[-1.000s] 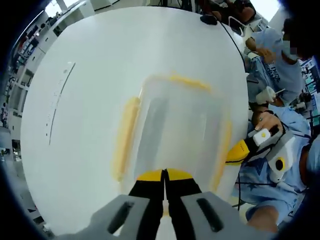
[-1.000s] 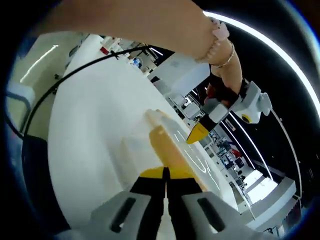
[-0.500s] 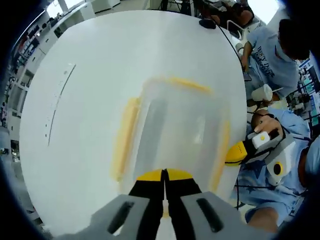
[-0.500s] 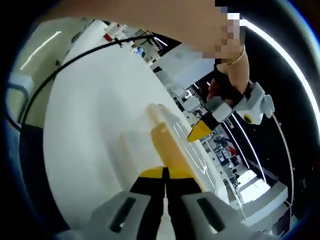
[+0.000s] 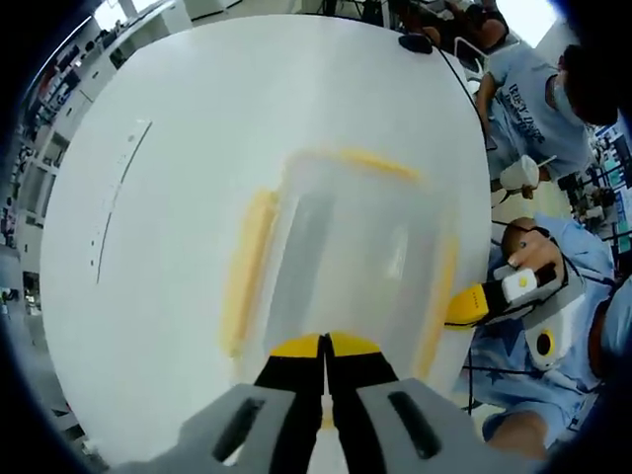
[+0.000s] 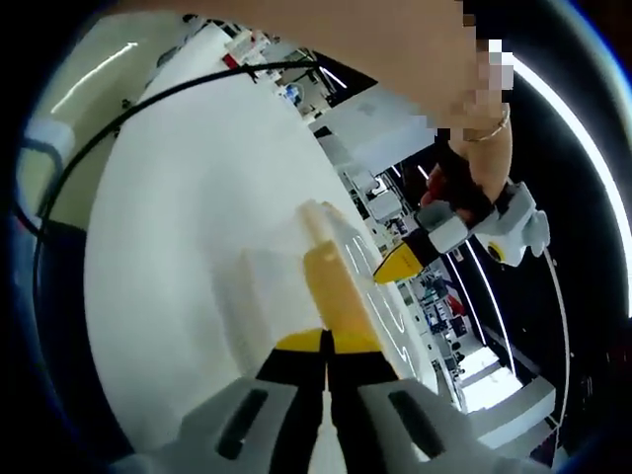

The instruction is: Snap each plastic latch of the storage box into its locked position after aligning the lid with the box until every specified latch is closed and the lid sits flush.

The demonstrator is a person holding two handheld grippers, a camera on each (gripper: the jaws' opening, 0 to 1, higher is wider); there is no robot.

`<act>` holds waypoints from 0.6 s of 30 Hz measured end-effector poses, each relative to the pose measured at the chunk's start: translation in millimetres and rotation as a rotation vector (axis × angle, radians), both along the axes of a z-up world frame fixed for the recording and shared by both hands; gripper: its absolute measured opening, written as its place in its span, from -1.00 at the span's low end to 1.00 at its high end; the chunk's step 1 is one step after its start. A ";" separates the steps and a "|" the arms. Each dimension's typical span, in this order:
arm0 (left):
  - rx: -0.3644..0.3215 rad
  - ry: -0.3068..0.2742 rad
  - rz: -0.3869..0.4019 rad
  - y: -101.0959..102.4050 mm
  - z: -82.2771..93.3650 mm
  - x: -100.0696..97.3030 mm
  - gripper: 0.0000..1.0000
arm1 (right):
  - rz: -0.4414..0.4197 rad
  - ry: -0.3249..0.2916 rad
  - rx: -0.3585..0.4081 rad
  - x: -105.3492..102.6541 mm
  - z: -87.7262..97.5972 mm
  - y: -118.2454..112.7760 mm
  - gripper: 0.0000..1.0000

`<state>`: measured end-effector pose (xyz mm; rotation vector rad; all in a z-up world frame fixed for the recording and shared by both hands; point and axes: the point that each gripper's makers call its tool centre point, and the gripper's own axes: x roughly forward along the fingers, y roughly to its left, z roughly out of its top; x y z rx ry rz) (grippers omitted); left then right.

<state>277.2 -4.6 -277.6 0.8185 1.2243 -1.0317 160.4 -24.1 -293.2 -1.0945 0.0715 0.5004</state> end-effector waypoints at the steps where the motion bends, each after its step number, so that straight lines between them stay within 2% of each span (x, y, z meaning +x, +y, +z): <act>1: 0.001 0.000 0.000 0.0 0.0 0.0 -1.00 | -0.007 -0.008 -0.017 1.9 1.4 -3.7 -1.00; 6: 0.004 0.007 0.005 0.2 0.3 1.1 -1.00 | 0.000 -0.020 -0.052 0.9 1.2 -6.7 -1.00; 10: 0.001 0.006 0.004 0.8 0.1 0.5 -1.00 | -0.001 -0.007 -0.071 3.3 6.0 -7.4 -1.00; 18: 0.001 -0.003 -0.001 1.1 -0.6 -0.8 -1.00 | 0.025 0.017 -0.095 1.0 1.1 -7.4 -1.00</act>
